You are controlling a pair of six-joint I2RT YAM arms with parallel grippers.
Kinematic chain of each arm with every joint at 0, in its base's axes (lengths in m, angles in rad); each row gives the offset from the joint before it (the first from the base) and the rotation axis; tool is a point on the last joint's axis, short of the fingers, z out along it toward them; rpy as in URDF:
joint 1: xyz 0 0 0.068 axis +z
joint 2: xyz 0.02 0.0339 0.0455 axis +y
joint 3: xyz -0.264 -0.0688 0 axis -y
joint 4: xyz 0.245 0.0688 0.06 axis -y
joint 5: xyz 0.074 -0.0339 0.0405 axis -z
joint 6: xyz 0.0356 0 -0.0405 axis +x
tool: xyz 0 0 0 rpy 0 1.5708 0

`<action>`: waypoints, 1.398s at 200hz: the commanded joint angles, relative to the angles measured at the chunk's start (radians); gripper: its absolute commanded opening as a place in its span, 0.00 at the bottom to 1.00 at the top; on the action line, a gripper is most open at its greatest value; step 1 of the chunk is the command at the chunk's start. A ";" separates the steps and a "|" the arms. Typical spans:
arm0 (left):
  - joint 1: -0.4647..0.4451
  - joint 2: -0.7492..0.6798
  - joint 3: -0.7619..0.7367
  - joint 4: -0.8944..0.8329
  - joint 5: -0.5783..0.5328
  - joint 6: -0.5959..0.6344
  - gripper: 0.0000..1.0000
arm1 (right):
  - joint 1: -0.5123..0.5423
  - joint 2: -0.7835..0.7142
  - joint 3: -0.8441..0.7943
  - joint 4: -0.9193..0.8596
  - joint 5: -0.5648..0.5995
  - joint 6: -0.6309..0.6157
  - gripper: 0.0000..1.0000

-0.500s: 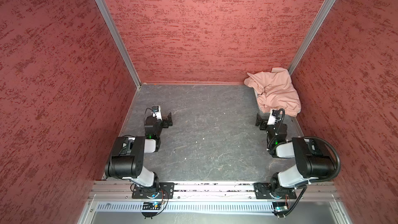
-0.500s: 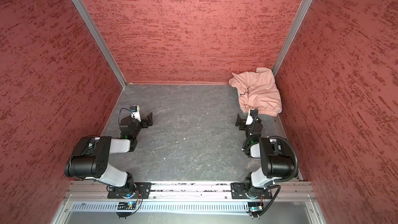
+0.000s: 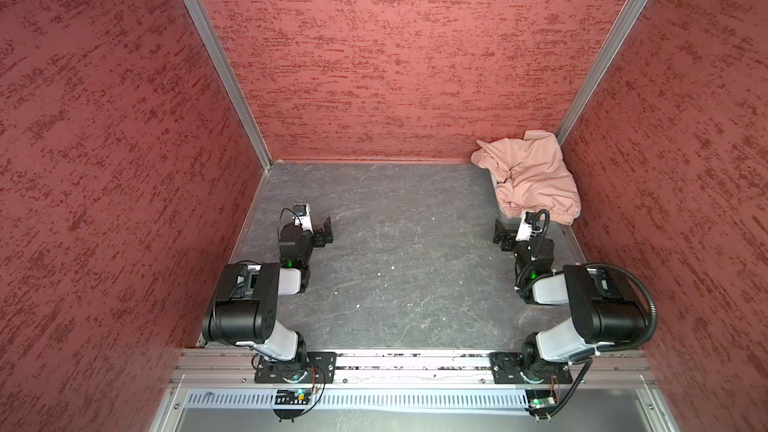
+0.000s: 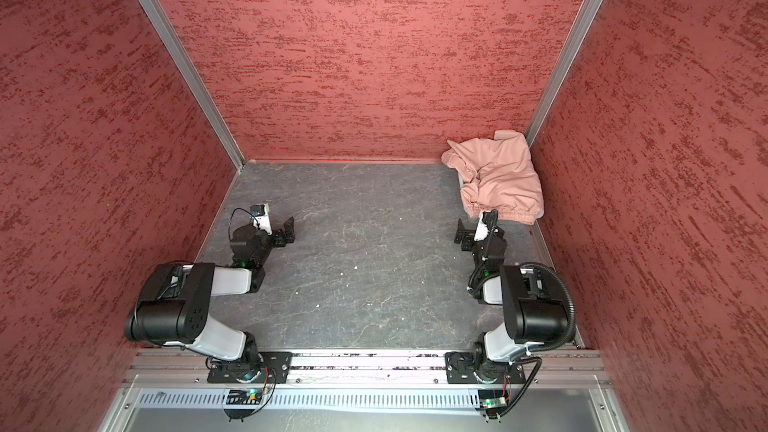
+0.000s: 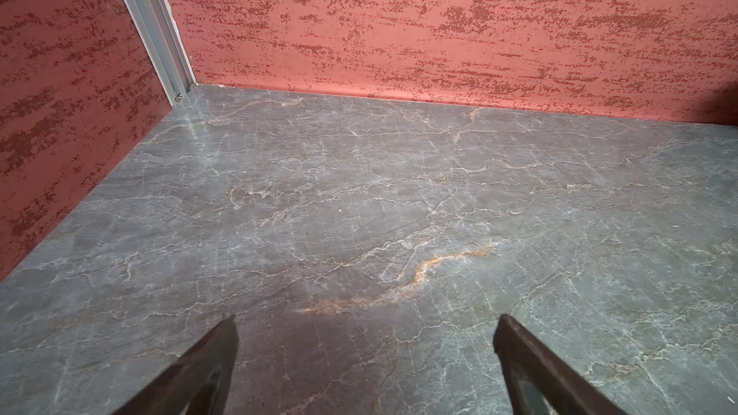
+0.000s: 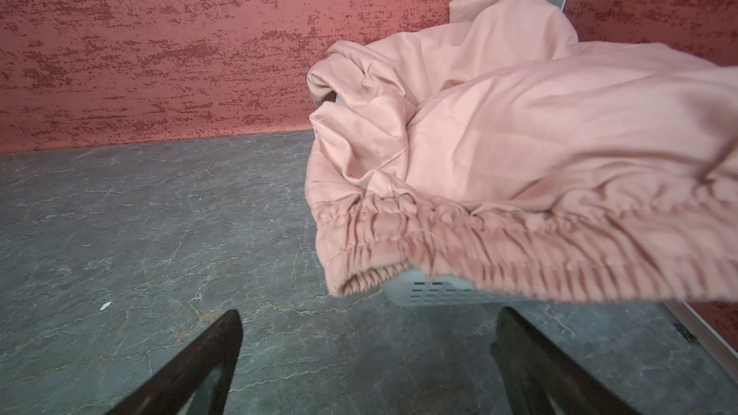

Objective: Fold and stack the shorts

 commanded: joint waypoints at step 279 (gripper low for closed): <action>-0.103 -0.345 0.382 -0.849 0.072 -0.188 0.99 | -0.002 -0.163 0.815 -1.244 0.181 0.083 0.99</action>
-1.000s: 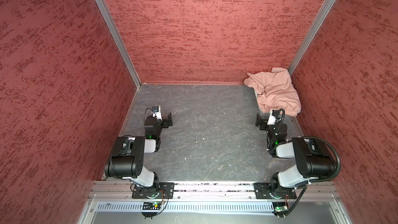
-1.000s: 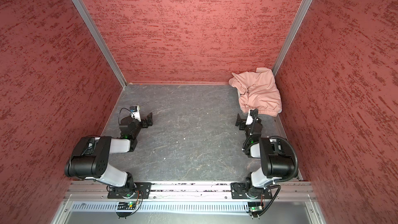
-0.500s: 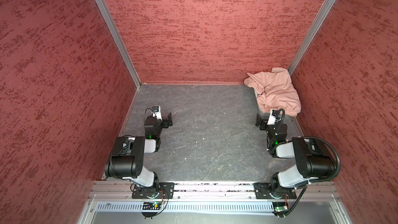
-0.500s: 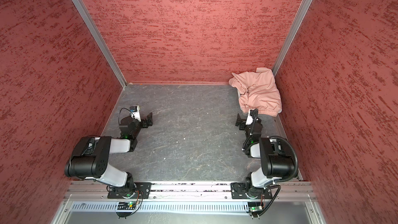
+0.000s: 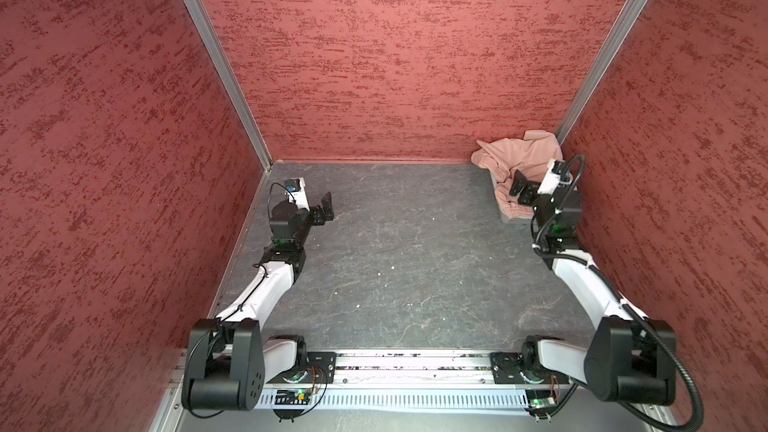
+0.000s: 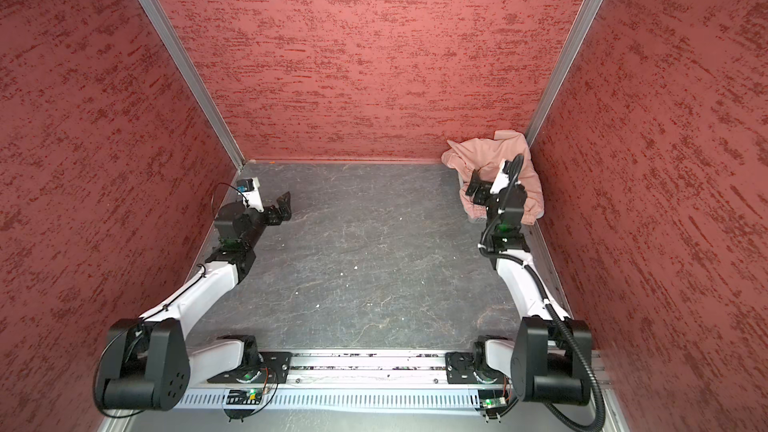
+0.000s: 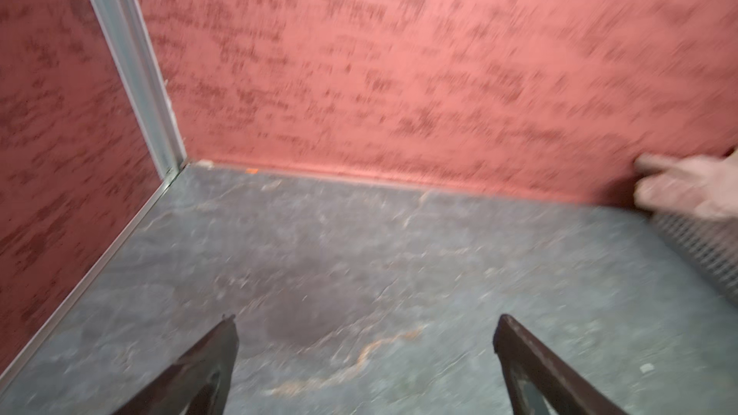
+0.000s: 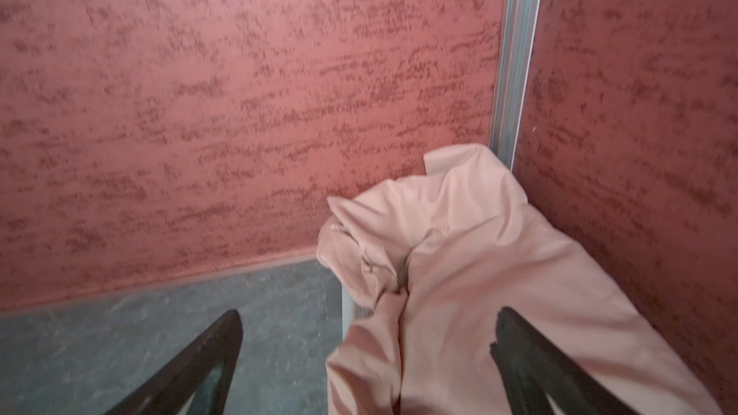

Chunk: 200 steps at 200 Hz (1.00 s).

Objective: Fold and stack the shorts
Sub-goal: 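Reach the right gripper to the pink shorts on the basket and grasp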

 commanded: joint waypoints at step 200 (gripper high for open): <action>-0.110 0.009 0.204 -0.530 0.280 -0.165 0.99 | -0.232 0.708 0.715 -0.766 0.113 0.053 0.99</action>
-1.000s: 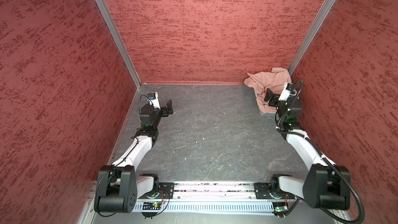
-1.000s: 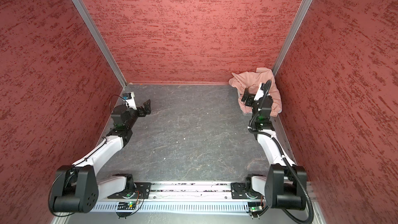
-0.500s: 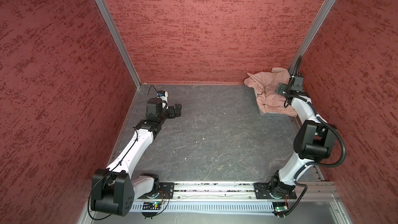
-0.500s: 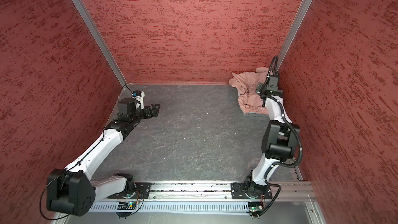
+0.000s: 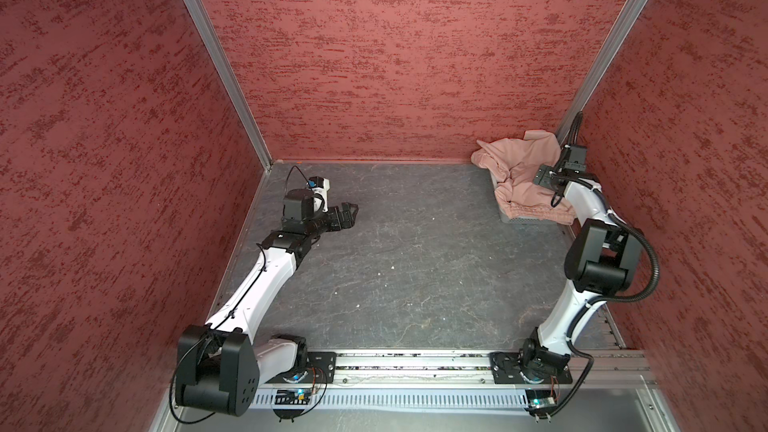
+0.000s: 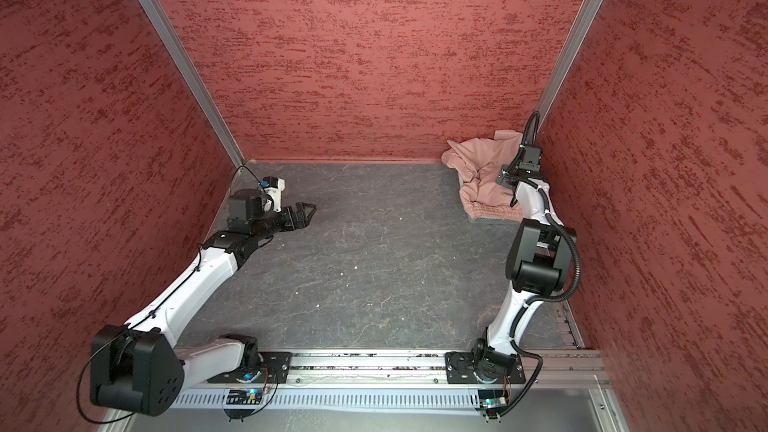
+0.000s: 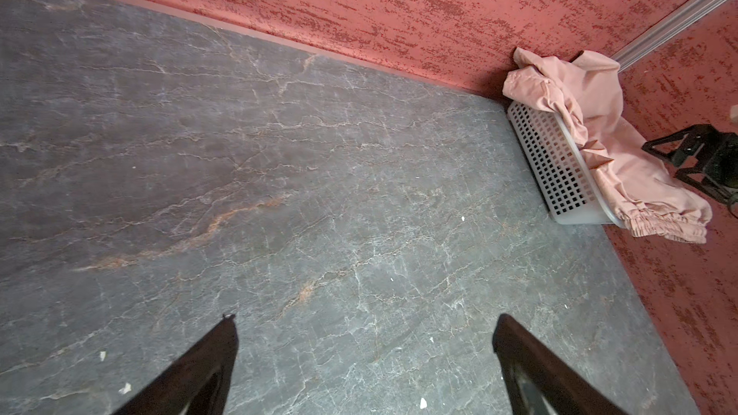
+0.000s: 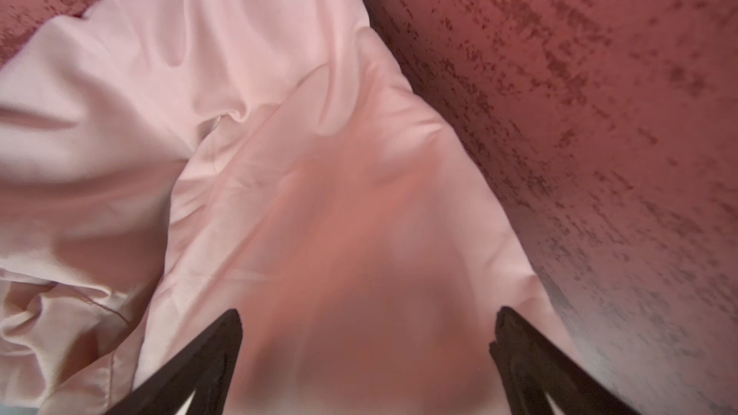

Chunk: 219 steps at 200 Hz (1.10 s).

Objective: Fold and stack the shorts

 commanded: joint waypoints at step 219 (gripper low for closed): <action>-0.029 -0.124 0.023 0.000 0.029 0.018 0.99 | 0.209 -0.375 0.097 0.039 -0.613 0.042 0.00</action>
